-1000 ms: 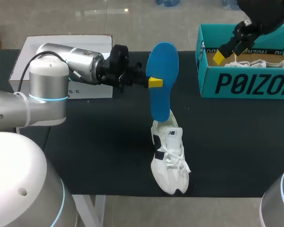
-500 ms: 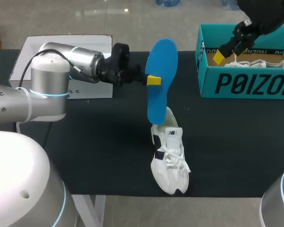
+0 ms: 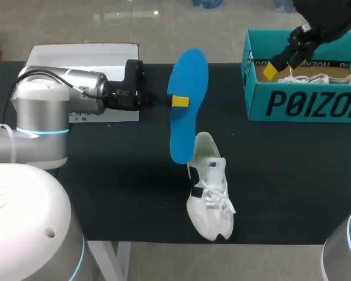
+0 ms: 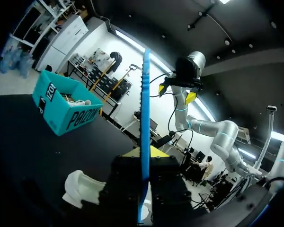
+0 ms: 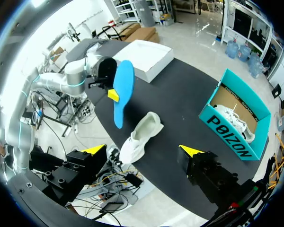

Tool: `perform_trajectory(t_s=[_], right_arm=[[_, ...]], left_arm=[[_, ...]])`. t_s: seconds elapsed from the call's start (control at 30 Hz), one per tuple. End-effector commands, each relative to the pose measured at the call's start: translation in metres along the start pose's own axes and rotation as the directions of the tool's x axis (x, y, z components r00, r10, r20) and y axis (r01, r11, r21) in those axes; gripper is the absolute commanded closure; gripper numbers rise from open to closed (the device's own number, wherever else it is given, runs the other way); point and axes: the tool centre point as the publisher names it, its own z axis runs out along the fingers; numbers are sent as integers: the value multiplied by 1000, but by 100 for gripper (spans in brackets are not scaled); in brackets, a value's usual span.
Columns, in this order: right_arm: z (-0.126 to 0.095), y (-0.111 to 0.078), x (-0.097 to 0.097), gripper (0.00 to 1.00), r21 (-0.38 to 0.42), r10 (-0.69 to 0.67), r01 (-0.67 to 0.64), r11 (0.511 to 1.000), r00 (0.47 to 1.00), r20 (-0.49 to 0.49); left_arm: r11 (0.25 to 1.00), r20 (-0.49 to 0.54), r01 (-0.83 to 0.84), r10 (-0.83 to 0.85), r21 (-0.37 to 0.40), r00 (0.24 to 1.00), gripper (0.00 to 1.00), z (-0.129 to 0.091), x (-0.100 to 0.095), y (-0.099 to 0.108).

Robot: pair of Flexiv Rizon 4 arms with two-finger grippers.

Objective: Take the shoe out of the shoebox, open the shoe tongue, remove and reinsert the insole, then place the shoe into the shoebox

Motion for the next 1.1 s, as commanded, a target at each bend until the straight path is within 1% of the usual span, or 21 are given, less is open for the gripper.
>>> perform_trajectory(t_s=[0.03, 0.1, 0.13, 0.27, 0.33, 0.5, 0.6, 0.63, 0.7, 0.77, 0.8, 0.9, 1.1], right_arm=[[1, 2, 0, 0, 4, 2, -2, 1000, 1000, 0], [1, 2, 0, 0, 4, 2, -2, 1000, 1000, 0], [1, 2, 0, 0, 4, 2, -2, 1000, 1000, 0], [1, 2, 0, 0, 4, 2, -2, 1000, 1000, 0], [1, 2, 0, 0, 4, 2, -2, 1000, 1000, 0], [1, 2, 0, 0, 4, 2, -2, 1000, 1000, 0], [1, 2, 0, 0, 4, 2, -2, 1000, 1000, 0], [1, 2, 0, 0, 4, 2, -2, 1000, 1000, 0], [1, 2, 0, 0, 4, 2, -2, 1000, 1000, 0], [1, 2, 0, 0, 4, 2, -2, 1000, 1000, 0], [1, 2, 0, 0, 4, 2, -2, 1000, 1000, 0], [1, 2, 0, 0, 4, 2, -2, 1000, 1000, 0], [1, 2, 0, 0, 4, 2, -2, 1000, 1000, 0]], left_arm=[[995, 239, 98, -94, -8, 966, 100, 5, -5, -6], [995, 233, 99, -96, 0, 968, 100, 9, -10, -11], [993, 236, 121, -116, -7, 965, 100, 12, -12, -12], [994, 209, 113, -109, -9, 972, 100, 21, -22, -16], [994, 186, 108, -106, -1, 977, 100, 24, -28, -17], [983, 97, 182, -182, 9, 978, 100, 27, -49, -15], [978, 66, 206, -208, 25, 976, 100, 30, -60, -13], [977, 83, 210, -212, 31, 974, 100, 31, -64, -14], [975, 72, 219, -221, 38, 973, 100, 33, -68, -14], [974, 86, 221, -224, 39, 971, 100, 36, -71, -15], [973, 67, 227, -230, 47, 971, 100, 37, -71, -15], [968, 59, 244, -248, 62, 967, 100, 37, -74, -20], [950, 43, 295, -300, 99, 953, 100, 38, -90, -31]])
